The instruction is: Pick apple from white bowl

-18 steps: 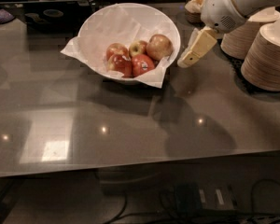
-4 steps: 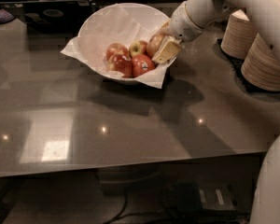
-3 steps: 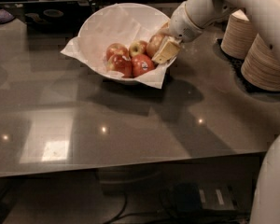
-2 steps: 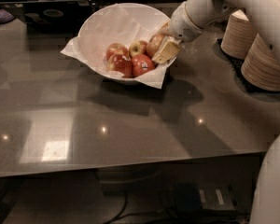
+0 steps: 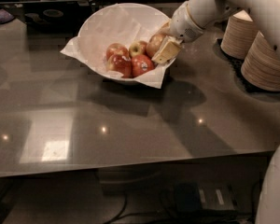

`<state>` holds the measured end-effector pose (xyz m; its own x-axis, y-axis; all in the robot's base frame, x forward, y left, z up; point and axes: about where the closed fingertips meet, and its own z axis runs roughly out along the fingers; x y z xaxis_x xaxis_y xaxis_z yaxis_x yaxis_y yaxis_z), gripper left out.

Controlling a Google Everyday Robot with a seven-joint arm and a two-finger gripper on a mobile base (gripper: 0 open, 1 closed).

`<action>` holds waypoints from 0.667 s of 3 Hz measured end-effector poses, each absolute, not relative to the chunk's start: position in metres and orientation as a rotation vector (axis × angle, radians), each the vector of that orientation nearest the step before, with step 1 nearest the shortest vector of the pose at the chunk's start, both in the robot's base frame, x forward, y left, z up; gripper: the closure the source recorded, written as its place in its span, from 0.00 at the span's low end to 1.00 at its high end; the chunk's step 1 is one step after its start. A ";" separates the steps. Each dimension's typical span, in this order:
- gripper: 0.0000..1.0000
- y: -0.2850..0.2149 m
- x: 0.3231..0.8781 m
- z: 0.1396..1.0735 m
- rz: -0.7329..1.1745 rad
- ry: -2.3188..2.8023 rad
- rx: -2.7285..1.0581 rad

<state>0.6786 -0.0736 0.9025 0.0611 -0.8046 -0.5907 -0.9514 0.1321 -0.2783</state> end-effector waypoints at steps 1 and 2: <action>1.00 -0.065 0.673 0.924 0.323 1.686 -1.695; 1.00 -0.056 0.670 0.952 0.374 1.584 -1.682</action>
Offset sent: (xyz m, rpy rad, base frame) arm -0.0140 0.0209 0.0947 0.2322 -0.1328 0.1552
